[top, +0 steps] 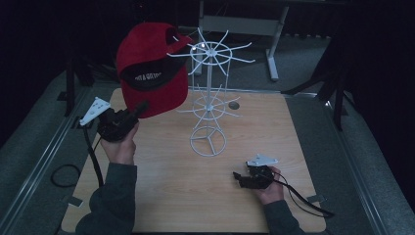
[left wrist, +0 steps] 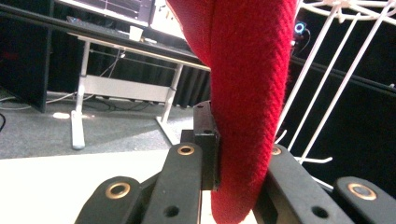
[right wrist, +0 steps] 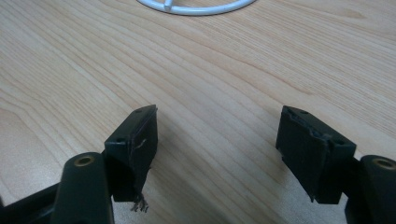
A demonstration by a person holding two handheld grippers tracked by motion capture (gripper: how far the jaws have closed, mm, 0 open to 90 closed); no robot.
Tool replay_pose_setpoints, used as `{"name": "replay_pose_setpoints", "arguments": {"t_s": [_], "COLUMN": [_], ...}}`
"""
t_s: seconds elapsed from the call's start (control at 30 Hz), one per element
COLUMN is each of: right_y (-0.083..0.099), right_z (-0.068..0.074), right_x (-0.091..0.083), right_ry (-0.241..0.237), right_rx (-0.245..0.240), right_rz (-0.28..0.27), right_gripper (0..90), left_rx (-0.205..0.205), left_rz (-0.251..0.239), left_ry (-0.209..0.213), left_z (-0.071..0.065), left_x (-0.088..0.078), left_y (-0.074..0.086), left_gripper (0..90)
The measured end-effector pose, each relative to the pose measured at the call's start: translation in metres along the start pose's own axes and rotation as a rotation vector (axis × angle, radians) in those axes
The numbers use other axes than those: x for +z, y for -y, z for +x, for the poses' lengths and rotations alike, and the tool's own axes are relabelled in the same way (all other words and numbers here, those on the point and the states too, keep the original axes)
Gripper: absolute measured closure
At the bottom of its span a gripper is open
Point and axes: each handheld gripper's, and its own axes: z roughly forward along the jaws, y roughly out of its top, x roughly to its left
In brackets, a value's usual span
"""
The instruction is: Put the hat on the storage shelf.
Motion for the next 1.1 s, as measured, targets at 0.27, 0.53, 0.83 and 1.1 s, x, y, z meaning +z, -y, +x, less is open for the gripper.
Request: {"name": "replay_pose_setpoints", "arguments": {"t_s": [0.27, 0.53, 0.83, 1.1], "right_y": [0.0, 0.0, 0.0, 0.0], "right_z": [0.0, 0.0, 0.0, 0.0], "right_x": [0.0, 0.0, 0.0, 0.0], "right_ry": [0.0, 0.0, 0.0, 0.0], "right_rx": [0.001, 0.0, 0.0, 0.0], "right_rz": [0.0, 0.0, 0.0, 0.0], "right_gripper": [29.0, 29.0, 29.0, 29.0], "left_rx": [-0.005, -0.01, -0.012, -0.007], "left_rz": [0.026, 0.046, 0.08, 0.11], "left_ry": [-0.003, -0.004, 0.0, 0.0], "left_z": [0.004, 0.005, 0.006, 0.006], "left_x": [0.002, 0.004, 0.008, 0.01], "left_y": [0.011, 0.02, 0.032, 0.04], "left_gripper": [85.7, 85.7, 85.6, 85.5]}}
